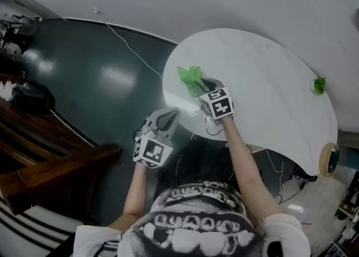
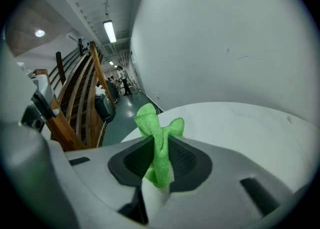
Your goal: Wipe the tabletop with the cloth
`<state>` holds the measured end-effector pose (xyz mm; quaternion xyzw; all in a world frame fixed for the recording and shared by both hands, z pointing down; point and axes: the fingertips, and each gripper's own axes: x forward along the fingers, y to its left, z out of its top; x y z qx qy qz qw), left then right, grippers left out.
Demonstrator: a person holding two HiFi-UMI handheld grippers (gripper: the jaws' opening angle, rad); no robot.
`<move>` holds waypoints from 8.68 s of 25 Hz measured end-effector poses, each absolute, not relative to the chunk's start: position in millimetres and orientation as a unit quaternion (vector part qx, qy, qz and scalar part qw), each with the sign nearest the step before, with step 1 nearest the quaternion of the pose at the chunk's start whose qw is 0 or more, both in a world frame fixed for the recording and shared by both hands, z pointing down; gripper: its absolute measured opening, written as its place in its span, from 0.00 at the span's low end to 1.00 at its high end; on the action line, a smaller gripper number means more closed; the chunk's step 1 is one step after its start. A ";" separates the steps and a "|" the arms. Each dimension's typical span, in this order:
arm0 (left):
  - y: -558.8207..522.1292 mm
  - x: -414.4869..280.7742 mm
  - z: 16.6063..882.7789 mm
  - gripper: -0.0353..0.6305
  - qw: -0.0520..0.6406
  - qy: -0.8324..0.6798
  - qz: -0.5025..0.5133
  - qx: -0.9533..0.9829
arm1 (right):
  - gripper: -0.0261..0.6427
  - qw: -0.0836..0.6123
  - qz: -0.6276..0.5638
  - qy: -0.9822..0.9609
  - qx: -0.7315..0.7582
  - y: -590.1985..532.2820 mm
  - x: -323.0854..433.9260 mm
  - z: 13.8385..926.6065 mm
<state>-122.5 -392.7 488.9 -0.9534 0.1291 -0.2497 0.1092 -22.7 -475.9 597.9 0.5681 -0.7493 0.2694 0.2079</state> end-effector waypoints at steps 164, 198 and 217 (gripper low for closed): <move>83.8 161.0 470.0 0.07 0.180 -0.145 -0.178 -0.957 | 0.17 0.176 0.390 -0.374 0.823 261.2 383.5 652.7; 60.7 52.9 468.5 0.07 0.188 -0.164 -0.191 -0.949 | 0.17 0.142 0.351 -0.366 0.850 251.6 269.7 608.9; 38.4 -73.1 471.9 0.07 0.185 -0.159 -0.179 -0.953 | 0.17 0.084 0.304 -0.398 0.861 211.6 78.9 552.9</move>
